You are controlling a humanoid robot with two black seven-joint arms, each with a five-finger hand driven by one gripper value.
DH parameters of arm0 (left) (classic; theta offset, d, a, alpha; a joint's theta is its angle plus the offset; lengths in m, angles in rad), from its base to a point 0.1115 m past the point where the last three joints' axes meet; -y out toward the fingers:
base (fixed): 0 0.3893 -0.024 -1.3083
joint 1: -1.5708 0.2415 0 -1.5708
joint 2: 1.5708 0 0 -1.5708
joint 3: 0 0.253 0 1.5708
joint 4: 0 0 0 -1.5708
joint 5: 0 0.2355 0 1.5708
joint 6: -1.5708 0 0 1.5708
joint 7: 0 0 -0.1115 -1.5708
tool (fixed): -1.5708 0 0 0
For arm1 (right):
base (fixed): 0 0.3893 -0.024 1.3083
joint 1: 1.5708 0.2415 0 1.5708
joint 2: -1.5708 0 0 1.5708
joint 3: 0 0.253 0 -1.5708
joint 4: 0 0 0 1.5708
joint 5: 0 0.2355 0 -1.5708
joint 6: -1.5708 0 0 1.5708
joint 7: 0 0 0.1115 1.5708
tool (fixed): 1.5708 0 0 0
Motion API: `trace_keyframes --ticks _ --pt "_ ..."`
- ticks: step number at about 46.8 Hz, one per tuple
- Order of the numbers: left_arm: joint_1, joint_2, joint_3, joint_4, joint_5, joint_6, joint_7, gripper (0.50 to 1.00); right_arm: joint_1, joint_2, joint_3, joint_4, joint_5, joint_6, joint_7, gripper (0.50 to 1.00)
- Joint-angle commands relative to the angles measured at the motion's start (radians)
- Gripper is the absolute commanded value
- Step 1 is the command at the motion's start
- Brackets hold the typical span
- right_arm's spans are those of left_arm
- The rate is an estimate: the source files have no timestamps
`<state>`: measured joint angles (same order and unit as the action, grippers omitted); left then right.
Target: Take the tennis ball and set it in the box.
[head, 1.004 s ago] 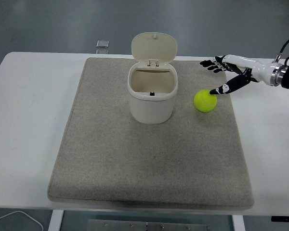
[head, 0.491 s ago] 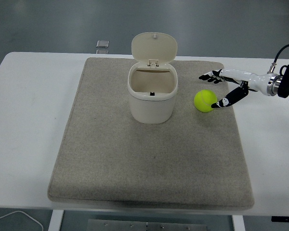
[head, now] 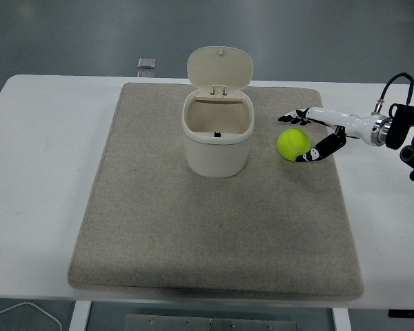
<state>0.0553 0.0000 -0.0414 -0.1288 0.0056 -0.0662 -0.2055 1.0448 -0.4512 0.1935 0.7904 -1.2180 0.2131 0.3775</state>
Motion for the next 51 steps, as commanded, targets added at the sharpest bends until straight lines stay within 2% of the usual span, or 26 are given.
trace_keyframes --ticks 1,13,19,26,33,43,48,51 --pt "0.0 0.0 0.0 0.0 -0.001 -0.001 0.0 0.992 -0.003 0.009 0.0 -0.003 0.0 -0.011 0.0 0.921" --pt "0.0 0.0 0.0 0.0 0.001 0.0 0.0 0.99 -0.011 0.016 0.0 -0.008 -0.012 -0.011 0.0 0.911" --pt "0.0 0.0 0.0 0.0 -0.001 0.0 0.0 0.992 -0.017 0.016 0.0 -0.008 -0.012 -0.011 0.0 0.885" --pt "0.0 0.0 0.0 0.0 -0.001 0.0 0.0 0.992 -0.017 0.016 -0.002 -0.008 -0.023 -0.011 0.0 0.803" --pt "0.0 0.0 0.0 0.0 -0.001 0.0 0.0 0.992 -0.017 0.016 -0.002 -0.008 -0.023 -0.011 0.001 0.754" --pt "0.0 0.0 0.0 0.0 -0.001 0.0 0.0 0.992 -0.017 0.014 -0.003 -0.008 -0.025 -0.008 0.0 0.623" --pt "0.0 0.0 0.0 0.0 0.001 0.0 0.0 0.992 -0.014 0.014 -0.003 -0.008 -0.041 -0.004 0.0 0.505" --pt "0.0 0.0 0.0 0.0 -0.001 -0.001 0.0 0.992 -0.012 0.012 -0.002 -0.007 -0.043 0.0 0.001 0.5"
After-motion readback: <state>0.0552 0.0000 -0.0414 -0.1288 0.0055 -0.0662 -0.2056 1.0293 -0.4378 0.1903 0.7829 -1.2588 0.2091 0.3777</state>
